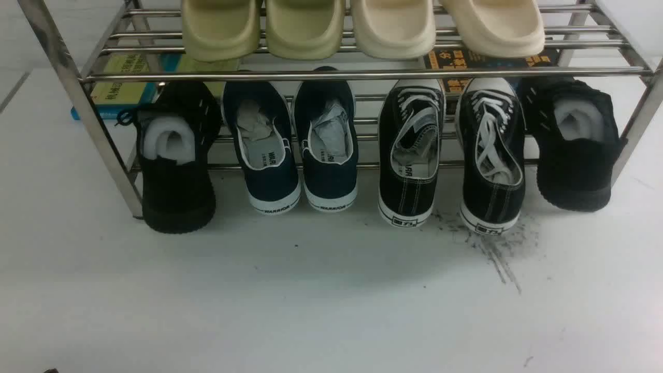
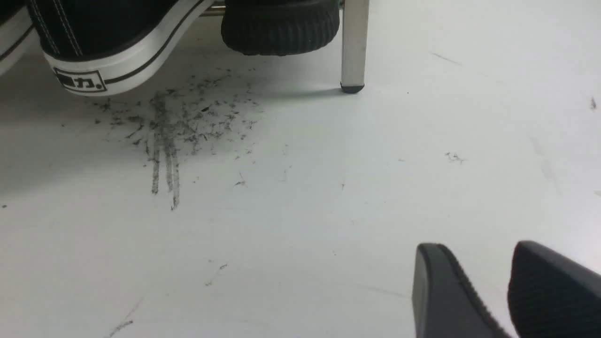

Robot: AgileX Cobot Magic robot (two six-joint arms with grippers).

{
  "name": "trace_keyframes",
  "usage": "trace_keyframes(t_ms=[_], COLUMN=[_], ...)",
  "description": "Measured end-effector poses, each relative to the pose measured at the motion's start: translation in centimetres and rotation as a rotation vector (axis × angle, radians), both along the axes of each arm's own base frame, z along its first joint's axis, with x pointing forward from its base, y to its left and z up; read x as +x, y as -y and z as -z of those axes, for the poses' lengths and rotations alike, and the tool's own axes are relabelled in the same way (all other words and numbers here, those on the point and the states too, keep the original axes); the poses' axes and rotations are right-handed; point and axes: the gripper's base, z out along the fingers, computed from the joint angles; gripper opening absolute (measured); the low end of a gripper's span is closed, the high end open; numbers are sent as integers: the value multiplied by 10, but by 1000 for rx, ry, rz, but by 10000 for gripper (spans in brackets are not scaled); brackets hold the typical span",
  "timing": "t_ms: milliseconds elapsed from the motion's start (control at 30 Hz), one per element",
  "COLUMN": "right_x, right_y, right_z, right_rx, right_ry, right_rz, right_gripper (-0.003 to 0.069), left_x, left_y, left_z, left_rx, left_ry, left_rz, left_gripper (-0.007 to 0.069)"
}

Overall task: Take the shoes off the shelf with your hand on the white table.
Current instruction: 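Reach toward the shoe rack and grasp a shoe on it with the right gripper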

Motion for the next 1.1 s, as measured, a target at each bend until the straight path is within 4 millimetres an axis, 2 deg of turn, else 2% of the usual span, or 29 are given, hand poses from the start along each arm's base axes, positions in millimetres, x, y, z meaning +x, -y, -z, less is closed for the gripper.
trace_keyframes(t_ms=[1100], right_x=[0], right_y=[1], right_z=[0], right_rx=[-31], right_ry=[-1], right_rz=[3], right_gripper=[239], left_x=[0], left_y=[0], left_z=[0], left_rx=[0], left_ry=[0], left_rz=[0], left_gripper=[239])
